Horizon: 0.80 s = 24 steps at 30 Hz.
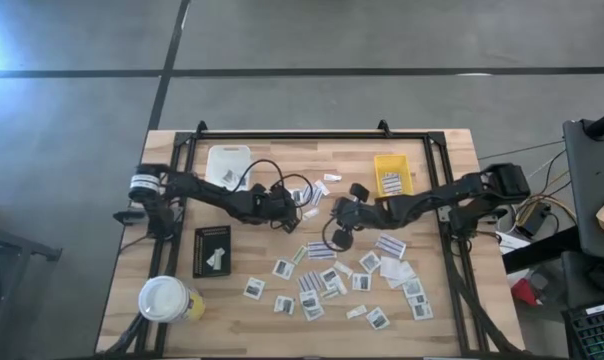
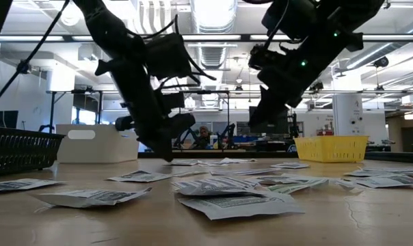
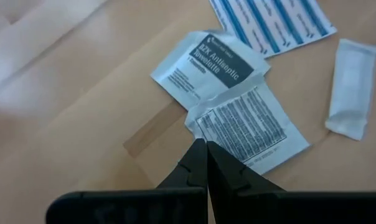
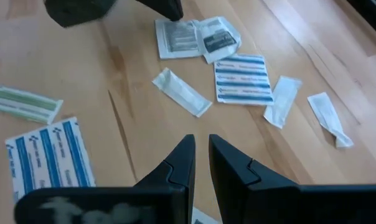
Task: Pick & Place First Aid Supplies
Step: Put the gray towelette pack into the white bin
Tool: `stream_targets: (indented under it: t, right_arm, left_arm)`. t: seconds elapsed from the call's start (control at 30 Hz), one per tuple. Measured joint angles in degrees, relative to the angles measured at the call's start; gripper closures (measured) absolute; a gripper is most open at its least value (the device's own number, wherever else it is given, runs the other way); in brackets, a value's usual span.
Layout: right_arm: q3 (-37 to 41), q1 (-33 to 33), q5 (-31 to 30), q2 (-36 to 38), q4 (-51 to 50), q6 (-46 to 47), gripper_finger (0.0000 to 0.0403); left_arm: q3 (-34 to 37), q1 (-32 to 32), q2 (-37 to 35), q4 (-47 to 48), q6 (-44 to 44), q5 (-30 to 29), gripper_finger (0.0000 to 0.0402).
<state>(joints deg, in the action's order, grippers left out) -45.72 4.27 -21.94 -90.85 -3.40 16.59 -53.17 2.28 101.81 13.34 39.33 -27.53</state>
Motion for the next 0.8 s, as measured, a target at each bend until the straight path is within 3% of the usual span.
stream_targets:
  t: [0.23,0.6,0.8]
  right_arm:
    - [-1.5,0.0,0.0,-1.8,-0.2,-2.5,0.0360]
    - [-1.7,0.0,4.5,-3.2,0.8,-14.8,0.0360]
    - [-1.7,0.2,11.6,-3.2,2.8,-22.7,0.0360]
  left_arm:
    - [-0.2,0.0,1.7,-1.2,0.0,1.7,0.0401]
    - [-0.2,-2.0,2.1,-2.8,-0.1,8.0,0.0401]
    - [-0.1,-2.9,2.2,-2.6,0.0,13.9,0.0401]
